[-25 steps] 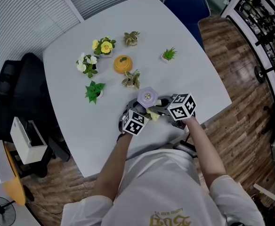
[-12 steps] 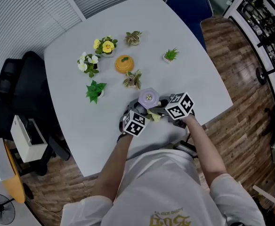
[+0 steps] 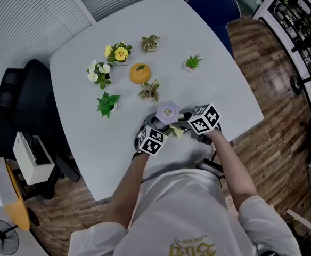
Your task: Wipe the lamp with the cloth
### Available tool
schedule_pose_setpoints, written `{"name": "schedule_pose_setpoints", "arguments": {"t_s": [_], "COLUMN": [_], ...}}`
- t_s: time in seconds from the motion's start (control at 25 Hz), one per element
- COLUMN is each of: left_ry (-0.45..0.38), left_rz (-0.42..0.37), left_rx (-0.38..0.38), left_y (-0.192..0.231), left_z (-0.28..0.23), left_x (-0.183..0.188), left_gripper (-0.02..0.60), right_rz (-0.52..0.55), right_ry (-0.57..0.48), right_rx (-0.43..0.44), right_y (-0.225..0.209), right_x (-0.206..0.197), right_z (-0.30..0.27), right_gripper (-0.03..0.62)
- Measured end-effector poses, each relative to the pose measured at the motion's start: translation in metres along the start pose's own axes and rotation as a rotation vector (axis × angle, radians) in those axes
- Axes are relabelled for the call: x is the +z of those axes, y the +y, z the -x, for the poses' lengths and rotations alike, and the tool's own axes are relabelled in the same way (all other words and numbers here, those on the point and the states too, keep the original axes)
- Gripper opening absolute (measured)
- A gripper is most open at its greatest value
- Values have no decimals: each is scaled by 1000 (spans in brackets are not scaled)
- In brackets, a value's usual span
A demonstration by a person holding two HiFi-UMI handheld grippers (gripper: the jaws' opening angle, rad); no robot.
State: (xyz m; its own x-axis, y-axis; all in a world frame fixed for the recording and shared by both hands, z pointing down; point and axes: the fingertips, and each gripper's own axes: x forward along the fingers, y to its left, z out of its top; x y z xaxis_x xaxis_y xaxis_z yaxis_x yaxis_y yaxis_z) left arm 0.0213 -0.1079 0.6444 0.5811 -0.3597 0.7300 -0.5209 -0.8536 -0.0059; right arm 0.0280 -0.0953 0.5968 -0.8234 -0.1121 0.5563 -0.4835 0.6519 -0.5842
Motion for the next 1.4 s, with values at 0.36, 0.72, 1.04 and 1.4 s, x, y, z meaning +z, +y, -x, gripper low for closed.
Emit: {"name": "schedule_pose_setpoints", "arguments": {"t_s": [0.36,0.72,1.04,1.4], "left_ry": [5,16,6,4], "left_rz": [4,-52,-69,-72], "left_rx": [-19,-99,-101,-98], "left_y": [1,-3,-4,-3], "left_z": [1,3,4,2], "left_x": [-1,-4,-3,-5], "left_gripper": [299,292,290,290], "right_rz": [8,15,-18,-42], "right_ry": [-7,-3,-33,-59], "right_rx": [-59,-105,-149,-168], "right_y": [-9,-15,-24,-36], "right_x": [-2,-2,5,16], "right_z": [6,9,10,5], "right_gripper": [51,51,51,51]}}
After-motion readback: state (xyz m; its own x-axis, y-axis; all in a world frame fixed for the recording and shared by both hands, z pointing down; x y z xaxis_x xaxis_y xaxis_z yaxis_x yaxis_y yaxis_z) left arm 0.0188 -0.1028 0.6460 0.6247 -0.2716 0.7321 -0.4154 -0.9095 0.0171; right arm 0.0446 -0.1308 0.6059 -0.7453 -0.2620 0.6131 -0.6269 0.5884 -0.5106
